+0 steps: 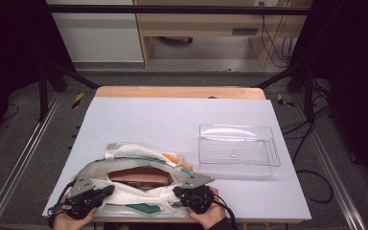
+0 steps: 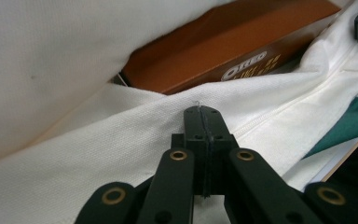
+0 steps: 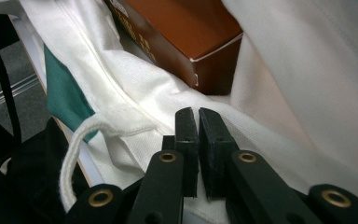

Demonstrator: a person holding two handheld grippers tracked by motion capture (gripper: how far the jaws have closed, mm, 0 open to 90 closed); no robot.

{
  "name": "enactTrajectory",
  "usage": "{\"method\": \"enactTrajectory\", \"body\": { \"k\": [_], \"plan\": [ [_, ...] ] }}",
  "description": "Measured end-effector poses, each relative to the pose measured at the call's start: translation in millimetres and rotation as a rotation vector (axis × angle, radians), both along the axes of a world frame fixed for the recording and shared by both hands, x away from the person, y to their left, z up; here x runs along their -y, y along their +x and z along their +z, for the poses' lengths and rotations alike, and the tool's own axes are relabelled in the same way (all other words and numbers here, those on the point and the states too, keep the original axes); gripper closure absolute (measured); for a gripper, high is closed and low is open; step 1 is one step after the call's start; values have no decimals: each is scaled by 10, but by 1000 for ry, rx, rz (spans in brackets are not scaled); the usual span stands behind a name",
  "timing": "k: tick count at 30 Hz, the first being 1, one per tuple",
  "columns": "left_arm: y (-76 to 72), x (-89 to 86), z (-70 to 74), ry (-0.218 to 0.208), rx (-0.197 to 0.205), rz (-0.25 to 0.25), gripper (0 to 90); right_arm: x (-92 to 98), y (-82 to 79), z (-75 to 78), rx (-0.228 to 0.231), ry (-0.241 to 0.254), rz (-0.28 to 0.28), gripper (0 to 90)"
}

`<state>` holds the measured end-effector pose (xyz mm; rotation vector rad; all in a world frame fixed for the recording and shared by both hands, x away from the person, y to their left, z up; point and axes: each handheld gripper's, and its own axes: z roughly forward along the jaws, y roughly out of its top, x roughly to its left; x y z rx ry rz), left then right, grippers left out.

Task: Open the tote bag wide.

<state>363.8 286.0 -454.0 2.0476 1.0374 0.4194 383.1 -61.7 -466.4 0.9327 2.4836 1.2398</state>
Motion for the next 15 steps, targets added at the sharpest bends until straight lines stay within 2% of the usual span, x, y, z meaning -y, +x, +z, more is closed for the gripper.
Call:
{"method": "enactTrajectory", "body": {
  "k": [4,8,11,13,15],
  "plan": [
    [14,5,-21,6,-8,4,900,-1,11,-40,-2,3,-5,875],
    [43,26,-77,30,-20,10,900,-33,9,-85,19,-2,-9,896],
    [45,23,-74,25,-21,9,900,-37,12,-68,9,-5,-9,892],
    [49,0,-52,-3,-24,8,900,-24,20,-20,-12,2,-8,873],
    [47,-25,-13,-45,-11,10,897,-8,12,54,-10,-5,-9,861]
  ]
}}
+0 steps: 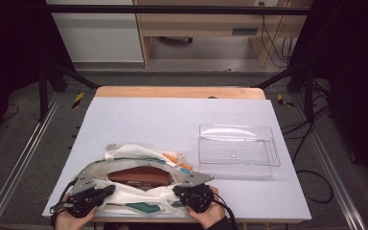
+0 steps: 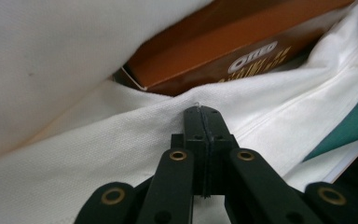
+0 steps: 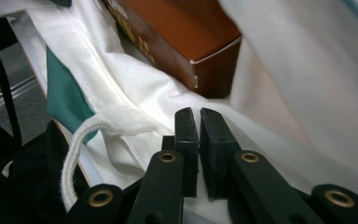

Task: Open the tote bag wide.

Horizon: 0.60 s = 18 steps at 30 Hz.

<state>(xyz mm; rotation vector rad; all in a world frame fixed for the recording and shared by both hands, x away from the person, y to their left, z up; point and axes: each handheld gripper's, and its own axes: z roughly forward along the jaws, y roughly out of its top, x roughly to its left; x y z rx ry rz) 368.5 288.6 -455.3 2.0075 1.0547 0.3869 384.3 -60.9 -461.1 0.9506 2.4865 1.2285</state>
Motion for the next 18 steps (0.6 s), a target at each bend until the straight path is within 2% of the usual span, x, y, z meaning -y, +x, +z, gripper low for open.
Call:
{"method": "enactTrajectory", "body": {
  "k": [1,4,6,8,9,11,15,18],
  "plan": [
    [3,-16,41,-11,20,3,896,14,-11,49,10,-8,-4,863],
    [29,-40,163,-37,68,18,879,85,-32,202,46,43,-12,892],
    [78,-32,263,-32,104,32,861,100,-30,284,71,69,-14,894],
    [128,-13,310,-20,120,36,821,69,-20,315,74,76,-10,881],
    [128,-13,310,-20,120,36,800,50,-16,316,74,76,-7,868],
    [247,35,328,21,144,50,726,-10,-2,301,61,80,1,840],
    [386,91,288,53,147,55,578,-131,-4,224,42,80,20,810],
    [434,105,254,59,151,49,547,-190,-20,133,26,62,34,790]
  ]
}}
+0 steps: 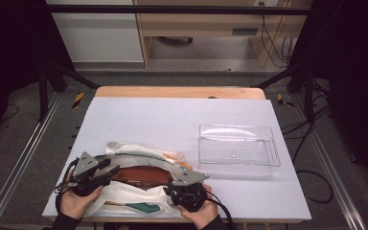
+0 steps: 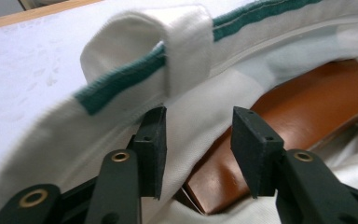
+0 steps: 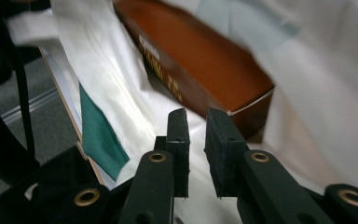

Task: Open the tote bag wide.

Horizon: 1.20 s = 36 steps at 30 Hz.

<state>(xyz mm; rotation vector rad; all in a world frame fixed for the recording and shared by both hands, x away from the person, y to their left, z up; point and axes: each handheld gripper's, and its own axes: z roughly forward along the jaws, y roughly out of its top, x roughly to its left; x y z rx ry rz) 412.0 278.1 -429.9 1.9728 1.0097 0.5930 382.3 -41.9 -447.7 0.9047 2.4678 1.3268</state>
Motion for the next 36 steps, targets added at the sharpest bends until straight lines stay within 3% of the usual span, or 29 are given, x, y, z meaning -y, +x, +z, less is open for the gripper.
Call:
{"method": "enactTrajectory", "body": {
  "k": [5,8,12,15,17,19,21,27,31,33,36],
  "plan": [
    [27,-6,-50,3,0,2,575,-29,4,-101,-18,-20,8,766],
    [57,-8,-82,-2,-16,19,646,-63,-4,-155,-21,-23,17,749],
    [56,27,-52,34,-20,36,761,-79,-16,-152,-12,-7,27,741],
    [72,32,-24,23,-36,44,870,-85,-22,-147,-8,3,33,743],
    [121,22,6,12,-49,56,889,-106,-23,-176,-9,-18,38,758],
    [148,11,10,-4,-54,64,895,-115,-20,-193,-17,-24,39,763],
    [204,-14,11,-49,-60,90,896,-121,-10,-243,-31,-36,47,767],
    [347,18,-89,-9,-40,123,896,-143,-19,-288,-29,-62,51,768],
    [428,45,-176,21,-61,127,894,-140,-22,-305,-27,-58,53,769],
    [435,53,-195,24,-63,127,893,-140,-23,-306,-28,-57,50,769],
    [453,11,-216,-18,-87,117,885,-140,-30,-307,-25,-53,46,768]
  ]
}}
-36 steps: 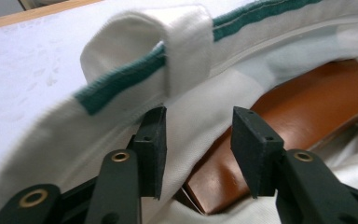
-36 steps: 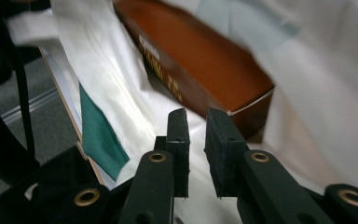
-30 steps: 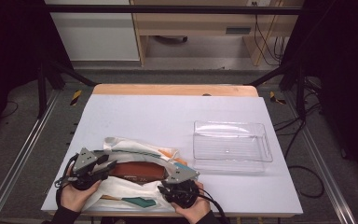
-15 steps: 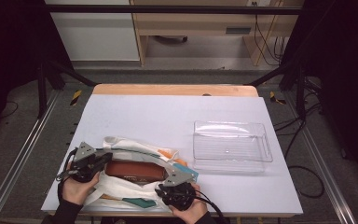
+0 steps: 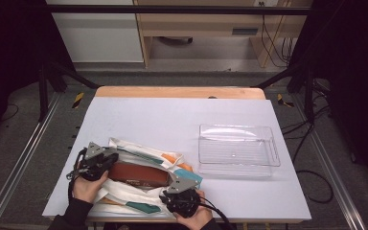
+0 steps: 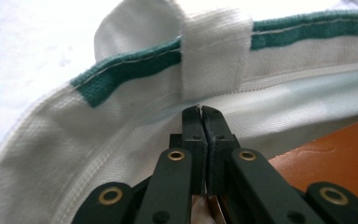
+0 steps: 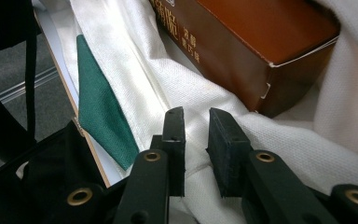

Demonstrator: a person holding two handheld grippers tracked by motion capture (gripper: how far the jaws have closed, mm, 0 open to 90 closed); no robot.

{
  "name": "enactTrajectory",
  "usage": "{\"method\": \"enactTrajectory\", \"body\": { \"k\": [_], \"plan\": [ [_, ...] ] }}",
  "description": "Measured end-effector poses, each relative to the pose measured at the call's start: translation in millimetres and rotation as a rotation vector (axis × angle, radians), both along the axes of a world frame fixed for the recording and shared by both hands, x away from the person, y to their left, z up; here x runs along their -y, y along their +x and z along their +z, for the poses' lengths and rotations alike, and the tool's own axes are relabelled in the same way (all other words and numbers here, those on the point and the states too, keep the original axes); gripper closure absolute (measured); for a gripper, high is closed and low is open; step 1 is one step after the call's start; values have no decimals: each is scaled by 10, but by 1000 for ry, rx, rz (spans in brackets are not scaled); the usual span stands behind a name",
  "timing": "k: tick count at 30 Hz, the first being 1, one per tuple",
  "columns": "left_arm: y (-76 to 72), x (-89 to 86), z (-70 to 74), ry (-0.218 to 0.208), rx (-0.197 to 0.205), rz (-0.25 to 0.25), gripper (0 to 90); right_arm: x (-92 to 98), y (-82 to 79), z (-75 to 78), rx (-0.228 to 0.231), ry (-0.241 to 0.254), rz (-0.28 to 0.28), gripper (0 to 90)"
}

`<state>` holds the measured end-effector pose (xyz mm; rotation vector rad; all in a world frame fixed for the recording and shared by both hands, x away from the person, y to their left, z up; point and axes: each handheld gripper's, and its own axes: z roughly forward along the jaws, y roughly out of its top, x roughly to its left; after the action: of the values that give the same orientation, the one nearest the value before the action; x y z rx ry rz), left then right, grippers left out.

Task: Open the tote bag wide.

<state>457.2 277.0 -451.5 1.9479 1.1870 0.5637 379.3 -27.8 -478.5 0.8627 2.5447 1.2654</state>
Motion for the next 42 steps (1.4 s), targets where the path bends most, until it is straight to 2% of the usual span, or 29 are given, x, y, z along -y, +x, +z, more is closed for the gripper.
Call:
{"method": "enactTrajectory", "body": {
  "k": [4,6,8,9,12,13,14,15,16,18,22,25,26,31,34,35,36,38,42],
  "plan": [
    [-35,-14,21,-14,12,-13,838,15,3,35,6,9,-2,741],
    [-135,-49,108,-38,33,-10,816,39,1,88,18,26,-5,719],
    [-180,-69,153,-35,48,-14,816,57,-6,124,25,35,-7,723],
    [-277,-96,251,-45,76,-18,824,108,-11,207,53,66,-19,749],
    [-431,-107,360,-65,118,-32,871,183,2,331,98,100,-51,813],
    [-431,-107,360,-65,118,-32,886,183,2,331,98,100,-51,813],
    [-543,-87,382,-63,125,-59,900,220,26,406,118,117,-81,868],
    [-543,-87,382,-63,125,-59,900,220,26,406,118,117,-81,868],
    [-663,-52,333,-29,110,-95,900,215,68,449,138,119,-100,897],
    [-758,-53,249,-2,89,-113,900,187,109,455,146,98,-118,900],
    [-851,-113,53,18,31,-122,900,120,210,399,140,56,-145,900],
    [-849,-136,-30,5,15,-128,900,89,248,364,147,31,-158,900],
    [-849,-129,-52,5,10,-131,900,62,299,322,171,-16,-189,900],
    [-844,-86,-94,28,-8,-143,900,80,387,281,160,-13,-226,900],
    [-839,-79,-113,31,-16,-147,900,60,496,183,172,-57,-266,900],
    [-839,-79,-113,31,-16,-147,900,60,496,183,172,-57,-266,900],
    [-839,-78,-119,34,-17,-151,900,51,565,105,153,-77,-291,900],
    [-837,-77,-122,35,-17,-151,900,46,603,61,136,-88,-306,900],
    [-838,-79,-122,33,-17,-150,900,18,611,7,133,-118,-309,900]
  ]
}}
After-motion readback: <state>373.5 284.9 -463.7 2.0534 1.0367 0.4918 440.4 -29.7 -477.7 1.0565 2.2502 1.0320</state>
